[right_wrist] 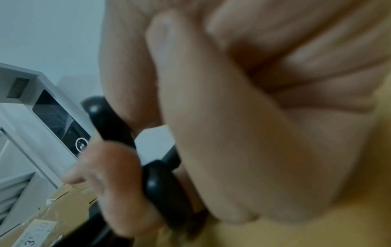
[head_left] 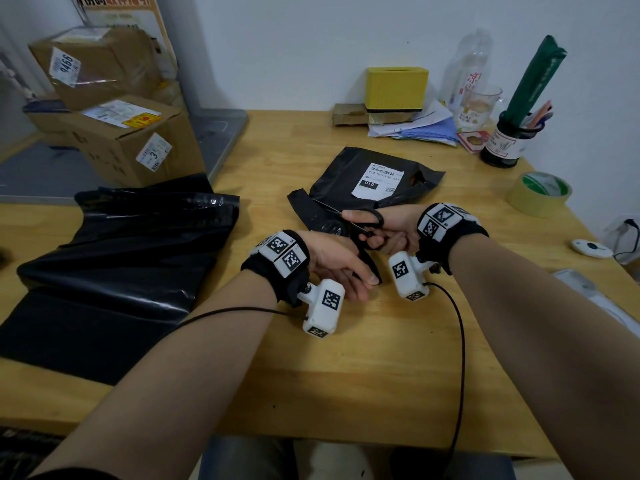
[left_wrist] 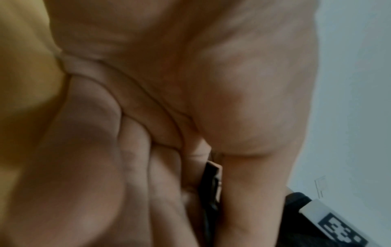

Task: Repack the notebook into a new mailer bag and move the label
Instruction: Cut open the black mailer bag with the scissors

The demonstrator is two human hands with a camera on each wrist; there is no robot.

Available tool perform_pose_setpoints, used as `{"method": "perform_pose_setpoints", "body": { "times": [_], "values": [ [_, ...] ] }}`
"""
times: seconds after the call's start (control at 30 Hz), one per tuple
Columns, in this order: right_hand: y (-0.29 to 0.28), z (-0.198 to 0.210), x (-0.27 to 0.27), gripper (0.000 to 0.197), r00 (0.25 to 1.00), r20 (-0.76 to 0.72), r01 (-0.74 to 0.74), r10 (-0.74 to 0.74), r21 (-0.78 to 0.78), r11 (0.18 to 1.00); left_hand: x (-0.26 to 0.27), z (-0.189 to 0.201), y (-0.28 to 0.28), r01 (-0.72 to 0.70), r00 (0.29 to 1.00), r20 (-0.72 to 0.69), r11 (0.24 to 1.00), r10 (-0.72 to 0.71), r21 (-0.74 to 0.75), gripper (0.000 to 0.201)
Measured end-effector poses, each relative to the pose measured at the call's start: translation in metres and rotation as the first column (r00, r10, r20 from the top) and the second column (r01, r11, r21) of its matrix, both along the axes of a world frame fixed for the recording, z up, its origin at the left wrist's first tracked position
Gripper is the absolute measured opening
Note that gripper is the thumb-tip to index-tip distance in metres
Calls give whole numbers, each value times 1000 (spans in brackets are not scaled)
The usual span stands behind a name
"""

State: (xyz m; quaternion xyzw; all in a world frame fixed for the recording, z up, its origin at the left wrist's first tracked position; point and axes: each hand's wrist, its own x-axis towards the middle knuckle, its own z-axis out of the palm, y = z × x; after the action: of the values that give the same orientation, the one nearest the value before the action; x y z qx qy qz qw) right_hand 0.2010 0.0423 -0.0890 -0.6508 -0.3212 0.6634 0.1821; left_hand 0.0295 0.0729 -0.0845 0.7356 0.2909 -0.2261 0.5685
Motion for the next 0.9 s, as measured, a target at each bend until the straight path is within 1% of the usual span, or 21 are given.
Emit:
{"method": "perform_pose_setpoints", "body": {
  "times": [0.23,0.43,0.5,0.6,0.67,0.73,0.8,0.87,0.9],
  "values": [
    [3,4,-4,55,1000,8,-18,18,0,1000,-2,0,-5,-25,1000,-8,1000,25,6,15],
    [2,2,-6,56,999,46,-1,0,29,1000,-3,0,-11,-108,994,28,994,108,10,17],
    [-2,1,-4,57,999,38,15,-17,58,998,-7,1,-14,-132,991,33,991,132,1,21],
    [-14,2,0,60,999,-1,52,-52,86,995,-15,2,-18,-139,990,21,990,139,4,36],
    [-22,1,3,63,999,-19,43,-42,96,994,-21,3,-21,-182,983,22,983,182,-4,43],
    [-30,1,5,63,1000,11,16,-17,97,995,-26,5,-21,-288,957,16,957,289,-44,44],
    [-38,3,7,60,999,37,-11,8,94,996,-31,7,-19,-414,909,13,906,417,-84,38],
    [-47,8,7,54,1000,30,-5,2,85,996,-38,9,-14,-537,837,60,838,544,-97,26],
    [-52,10,8,51,999,34,2,-5,86,996,-39,9,-12,-610,778,106,784,620,-112,21]
  ]
}}
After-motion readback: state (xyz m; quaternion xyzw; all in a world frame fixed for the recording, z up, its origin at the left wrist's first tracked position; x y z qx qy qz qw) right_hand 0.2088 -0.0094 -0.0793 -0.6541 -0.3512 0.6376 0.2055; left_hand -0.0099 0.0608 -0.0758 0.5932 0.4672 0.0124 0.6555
